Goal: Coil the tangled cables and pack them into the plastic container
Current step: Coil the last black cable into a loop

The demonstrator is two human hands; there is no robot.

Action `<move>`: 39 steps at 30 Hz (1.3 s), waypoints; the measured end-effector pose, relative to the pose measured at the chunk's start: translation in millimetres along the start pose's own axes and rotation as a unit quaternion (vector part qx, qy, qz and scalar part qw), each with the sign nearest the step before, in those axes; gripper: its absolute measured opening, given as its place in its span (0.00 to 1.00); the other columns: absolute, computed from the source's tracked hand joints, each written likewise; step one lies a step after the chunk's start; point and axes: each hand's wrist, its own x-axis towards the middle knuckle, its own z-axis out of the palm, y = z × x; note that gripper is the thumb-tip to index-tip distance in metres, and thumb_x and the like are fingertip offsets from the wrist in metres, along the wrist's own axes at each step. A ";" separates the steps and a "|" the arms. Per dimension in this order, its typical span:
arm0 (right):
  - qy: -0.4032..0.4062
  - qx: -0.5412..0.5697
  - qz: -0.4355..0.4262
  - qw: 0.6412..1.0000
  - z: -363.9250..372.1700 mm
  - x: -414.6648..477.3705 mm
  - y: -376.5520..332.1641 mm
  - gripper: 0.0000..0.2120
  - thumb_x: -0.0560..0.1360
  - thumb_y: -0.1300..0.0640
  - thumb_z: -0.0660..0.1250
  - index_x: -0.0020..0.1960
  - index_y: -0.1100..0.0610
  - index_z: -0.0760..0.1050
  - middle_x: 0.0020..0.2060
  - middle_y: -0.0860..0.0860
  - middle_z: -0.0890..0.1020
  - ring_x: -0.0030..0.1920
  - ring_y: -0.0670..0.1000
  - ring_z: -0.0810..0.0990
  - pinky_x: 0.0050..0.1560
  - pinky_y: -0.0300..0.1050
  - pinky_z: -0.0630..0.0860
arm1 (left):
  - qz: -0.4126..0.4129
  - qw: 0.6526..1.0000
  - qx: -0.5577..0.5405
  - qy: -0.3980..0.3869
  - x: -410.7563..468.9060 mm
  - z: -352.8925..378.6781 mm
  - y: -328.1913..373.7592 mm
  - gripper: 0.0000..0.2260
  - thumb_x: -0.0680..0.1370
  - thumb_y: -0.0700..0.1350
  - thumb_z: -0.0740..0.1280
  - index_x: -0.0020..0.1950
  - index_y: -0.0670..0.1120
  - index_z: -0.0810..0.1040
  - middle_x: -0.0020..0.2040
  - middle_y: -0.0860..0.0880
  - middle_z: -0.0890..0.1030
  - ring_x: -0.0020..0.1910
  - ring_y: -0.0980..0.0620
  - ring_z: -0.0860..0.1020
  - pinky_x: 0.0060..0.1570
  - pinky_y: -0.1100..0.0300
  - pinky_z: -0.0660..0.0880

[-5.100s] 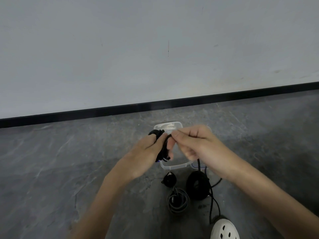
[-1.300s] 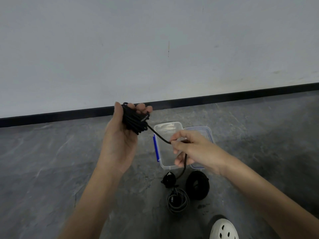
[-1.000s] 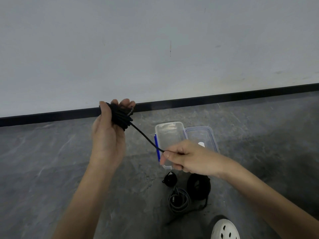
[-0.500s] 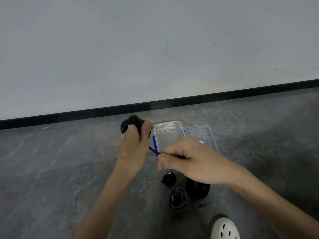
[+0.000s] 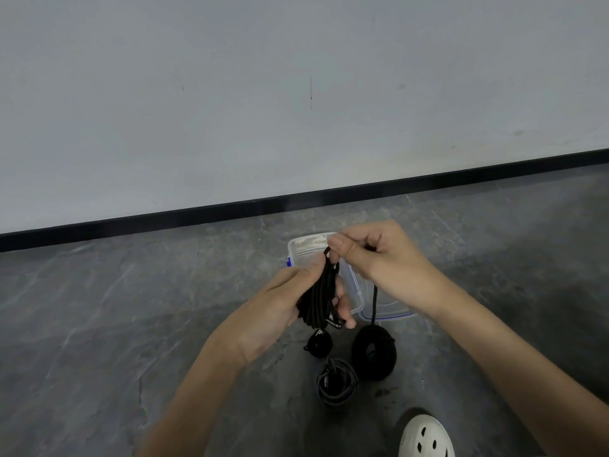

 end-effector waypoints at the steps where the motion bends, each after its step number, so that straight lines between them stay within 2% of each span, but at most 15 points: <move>1: 0.009 -0.002 -0.002 1.000 1.3 0.7 1.0 0.12 0.79 0.60 0.63 0.39 0.62 0.78 0.23 0.41 0.77 0.23 0.38 0.72 0.30 0.28 0.67 | 0.000 1.000 -0.005 0.002 -0.2 -0.6 0.9 0.21 0.78 0.63 0.56 0.43 0.50 0.79 0.39 0.46 0.82 0.44 0.47 0.82 0.53 0.54 0.76; 3: 0.024 0.001 -0.009 1.000 2.7 1.3 2.3 0.10 0.78 0.59 0.65 0.40 0.60 0.79 0.23 0.43 0.77 0.23 0.38 0.71 0.28 0.28 0.66 | 0.003 1.000 -0.001 0.012 0.3 -1.1 2.0 0.21 0.79 0.63 0.55 0.41 0.51 0.79 0.38 0.47 0.82 0.42 0.47 0.82 0.51 0.53 0.76; 6: 0.060 0.028 -0.011 0.998 0.8 4.1 7.4 0.12 0.72 0.53 0.70 0.43 0.62 0.77 0.24 0.56 0.70 0.24 0.44 0.63 0.28 0.31 0.62 | 0.012 0.999 0.016 0.029 2.2 -0.4 3.2 0.21 0.79 0.62 0.54 0.39 0.50 0.78 0.36 0.48 0.81 0.41 0.47 0.82 0.51 0.50 0.74; 8: 0.073 0.044 -0.017 0.996 0.0 5.6 10.6 0.15 0.69 0.51 0.71 0.44 0.63 0.76 0.24 0.55 0.68 0.23 0.44 0.61 0.26 0.31 0.61 | 0.016 0.999 0.007 0.034 3.3 0.5 3.3 0.21 0.79 0.62 0.55 0.38 0.50 0.78 0.35 0.48 0.81 0.40 0.47 0.82 0.49 0.52 0.75; 11: 0.063 0.028 -0.014 0.998 3.2 6.6 13.6 0.11 0.73 0.53 0.69 0.44 0.63 0.80 0.27 0.58 0.76 0.26 0.45 0.70 0.30 0.34 0.66 | 0.024 0.998 -0.035 0.049 4.2 -1.6 3.4 0.21 0.80 0.60 0.54 0.37 0.50 0.78 0.35 0.47 0.80 0.39 0.47 0.82 0.46 0.58 0.77; 13: 0.048 0.037 0.006 0.998 5.1 7.7 17.4 0.11 0.77 0.56 0.67 0.44 0.64 0.80 0.32 0.64 0.79 0.30 0.55 0.73 0.32 0.41 0.69 | 0.037 0.995 -0.068 0.061 4.9 -3.2 3.2 0.21 0.81 0.58 0.54 0.37 0.50 0.79 0.34 0.47 0.80 0.39 0.47 0.82 0.45 0.61 0.77; 15: 0.029 0.046 0.027 0.998 8.1 8.6 20.6 0.12 0.79 0.58 0.64 0.44 0.66 0.80 0.34 0.68 0.79 0.31 0.58 0.73 0.32 0.43 0.70 | 0.047 0.990 -0.115 0.073 5.1 -5.3 3.6 0.22 0.81 0.57 0.54 0.36 0.49 0.79 0.34 0.48 0.79 0.37 0.49 0.82 0.45 0.61 0.77; 19: -0.001 0.034 0.063 0.997 17.8 6.7 24.4 0.12 0.80 0.59 0.62 0.43 0.65 0.79 0.27 0.54 0.76 0.28 0.52 0.72 0.30 0.40 0.71 | 0.056 0.969 -0.217 0.109 6.0 -10.7 7.6 0.20 0.78 0.57 0.57 0.35 0.49 0.80 0.34 0.49 0.79 0.39 0.48 0.80 0.48 0.60 0.78; 22: -0.011 0.017 0.075 0.997 26.3 6.9 22.9 0.13 0.80 0.61 0.61 0.44 0.69 0.76 0.26 0.53 0.75 0.25 0.47 0.71 0.29 0.38 0.71 | 0.068 0.954 -0.266 0.122 6.2 -13.0 7.7 0.20 0.78 0.57 0.57 0.37 0.48 0.81 0.35 0.49 0.79 0.42 0.49 0.79 0.51 0.58 0.77; 26: -0.037 0.004 0.098 0.994 37.7 3.4 14.6 0.17 0.82 0.59 0.58 0.34 0.55 0.73 0.26 0.52 0.76 0.23 0.45 0.72 0.28 0.35 0.71 | 0.093 0.942 -0.296 0.132 6.1 -13.5 7.7 0.20 0.78 0.58 0.57 0.40 0.48 0.81 0.39 0.49 0.80 0.46 0.50 0.80 0.49 0.58 0.78; 29: -0.058 0.006 0.114 0.992 37.8 0.9 12.5 0.15 0.82 0.58 0.57 0.39 0.60 0.75 0.27 0.53 0.76 0.24 0.46 0.72 0.28 0.36 0.71 | 0.123 0.933 -0.295 0.165 7.2 -13.3 9.5 0.20 0.78 0.58 0.57 0.41 0.48 0.82 0.41 0.49 0.81 0.47 0.49 0.82 0.45 0.59 0.79; 32: -0.109 -0.016 0.126 0.986 45.1 -6.2 12.3 0.12 0.82 0.60 0.56 0.46 0.60 0.76 0.26 0.50 0.76 0.24 0.47 0.72 0.29 0.38 0.71 | 0.157 0.924 -0.273 0.215 8.5 -15.9 11.2 0.19 0.77 0.58 0.56 0.44 0.46 0.79 0.40 0.49 0.81 0.48 0.49 0.83 0.49 0.61 0.78; 35: -0.113 -0.036 0.115 0.986 52.8 -10.3 8.9 0.12 0.82 0.60 0.56 0.45 0.57 0.76 0.24 0.47 0.74 0.22 0.44 0.69 0.27 0.37 0.68 | 0.182 0.927 -0.214 0.249 9.1 -14.5 8.8 0.19 0.77 0.57 0.56 0.46 0.44 0.76 0.40 0.48 0.82 0.48 0.48 0.83 0.49 0.62 0.77; 39: -0.122 -0.034 0.113 0.986 55.2 -11.8 4.5 0.12 0.82 0.59 0.57 0.46 0.61 0.78 0.23 0.46 0.73 0.21 0.43 0.68 0.27 0.36 0.66 | 0.202 0.930 -0.140 0.274 11.0 -13.7 3.5 0.16 0.77 0.55 0.57 0.47 0.45 0.78 0.41 0.49 0.83 0.49 0.49 0.82 0.51 0.63 0.77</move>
